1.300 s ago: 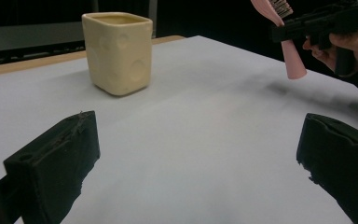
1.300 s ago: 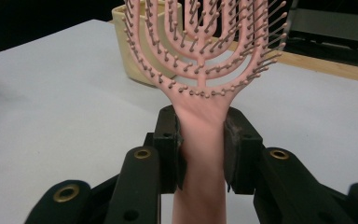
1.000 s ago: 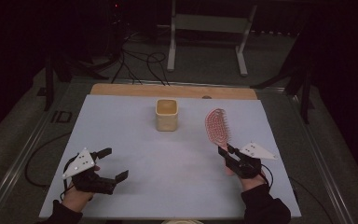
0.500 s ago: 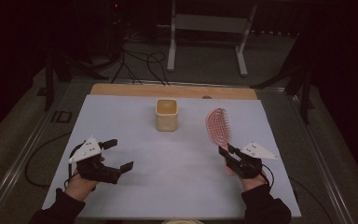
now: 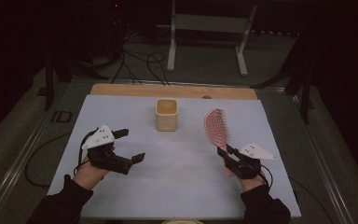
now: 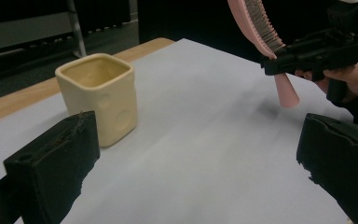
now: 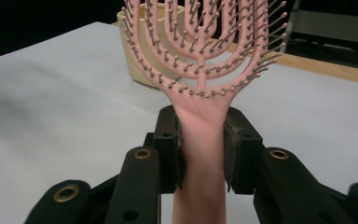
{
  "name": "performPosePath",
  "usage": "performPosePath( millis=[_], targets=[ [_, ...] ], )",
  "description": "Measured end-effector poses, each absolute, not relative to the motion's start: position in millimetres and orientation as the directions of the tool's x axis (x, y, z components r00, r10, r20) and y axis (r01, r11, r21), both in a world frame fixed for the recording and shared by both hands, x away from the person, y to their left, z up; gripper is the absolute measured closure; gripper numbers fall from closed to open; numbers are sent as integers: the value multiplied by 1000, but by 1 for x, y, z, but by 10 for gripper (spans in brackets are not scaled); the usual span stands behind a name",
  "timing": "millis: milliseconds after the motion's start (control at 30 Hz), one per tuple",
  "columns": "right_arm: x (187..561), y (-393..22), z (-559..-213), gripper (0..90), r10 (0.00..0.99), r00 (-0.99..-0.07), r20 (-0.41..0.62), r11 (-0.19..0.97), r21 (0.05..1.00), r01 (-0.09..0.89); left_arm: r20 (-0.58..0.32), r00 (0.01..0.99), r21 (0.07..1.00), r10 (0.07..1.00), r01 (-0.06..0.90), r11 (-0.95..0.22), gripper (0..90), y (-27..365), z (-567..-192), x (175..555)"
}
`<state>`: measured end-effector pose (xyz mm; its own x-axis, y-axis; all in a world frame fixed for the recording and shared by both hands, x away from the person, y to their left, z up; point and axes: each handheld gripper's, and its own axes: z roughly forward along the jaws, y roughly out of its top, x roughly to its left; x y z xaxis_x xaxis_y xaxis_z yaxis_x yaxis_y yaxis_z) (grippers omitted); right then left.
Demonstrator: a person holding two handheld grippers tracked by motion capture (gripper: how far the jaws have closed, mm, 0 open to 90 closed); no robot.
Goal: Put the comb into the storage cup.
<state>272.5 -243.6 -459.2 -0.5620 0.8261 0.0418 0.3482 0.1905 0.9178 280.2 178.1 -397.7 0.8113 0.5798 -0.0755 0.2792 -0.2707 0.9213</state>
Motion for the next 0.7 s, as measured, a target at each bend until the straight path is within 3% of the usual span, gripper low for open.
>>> performPosePath(
  millis=[700],
  targets=[
    [272,-240,-460,703,820,-571,36,199,917,345,-82,831,912,550,285,-296,1,139,-373,296]
  ],
)
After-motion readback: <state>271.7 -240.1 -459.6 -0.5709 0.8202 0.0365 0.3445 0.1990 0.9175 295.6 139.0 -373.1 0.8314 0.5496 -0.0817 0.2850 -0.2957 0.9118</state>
